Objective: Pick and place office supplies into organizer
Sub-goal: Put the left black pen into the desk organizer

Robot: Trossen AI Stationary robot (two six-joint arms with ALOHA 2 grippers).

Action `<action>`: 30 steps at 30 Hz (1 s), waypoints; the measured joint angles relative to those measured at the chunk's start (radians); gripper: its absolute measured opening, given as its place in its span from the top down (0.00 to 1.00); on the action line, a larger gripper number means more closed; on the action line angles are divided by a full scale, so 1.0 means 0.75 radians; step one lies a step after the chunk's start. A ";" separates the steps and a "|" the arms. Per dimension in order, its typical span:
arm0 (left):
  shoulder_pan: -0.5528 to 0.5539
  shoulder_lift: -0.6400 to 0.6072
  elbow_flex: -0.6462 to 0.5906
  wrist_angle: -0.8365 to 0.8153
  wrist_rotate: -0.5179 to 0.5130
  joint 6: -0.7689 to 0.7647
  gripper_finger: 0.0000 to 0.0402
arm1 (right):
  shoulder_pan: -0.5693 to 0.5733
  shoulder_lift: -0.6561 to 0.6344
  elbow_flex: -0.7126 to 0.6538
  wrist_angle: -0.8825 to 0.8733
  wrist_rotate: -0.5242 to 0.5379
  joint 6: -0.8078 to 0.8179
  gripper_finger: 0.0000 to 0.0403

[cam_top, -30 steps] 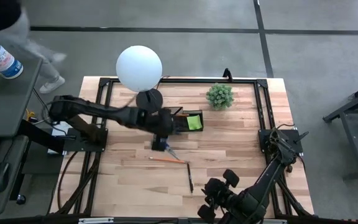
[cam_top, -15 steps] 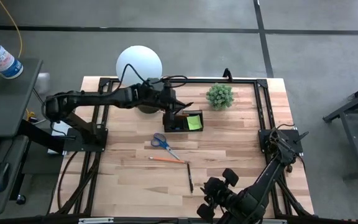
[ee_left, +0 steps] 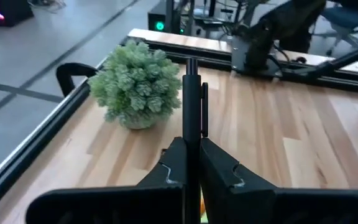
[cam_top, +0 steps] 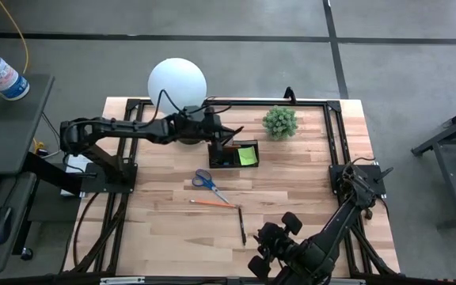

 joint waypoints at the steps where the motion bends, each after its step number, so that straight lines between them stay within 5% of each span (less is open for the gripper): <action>1: 0.000 0.000 -0.011 0.026 -0.010 0.000 1.00 | -0.002 0.000 0.000 0.000 -0.001 0.000 0.80; 20: 0.000 0.000 -0.268 0.497 -0.217 -0.106 1.00 | -0.027 0.000 0.000 0.006 -0.011 0.004 0.80; 30: 0.000 0.093 -0.329 0.706 -0.212 -0.135 1.00 | -0.043 0.000 0.000 0.008 -0.016 0.004 0.80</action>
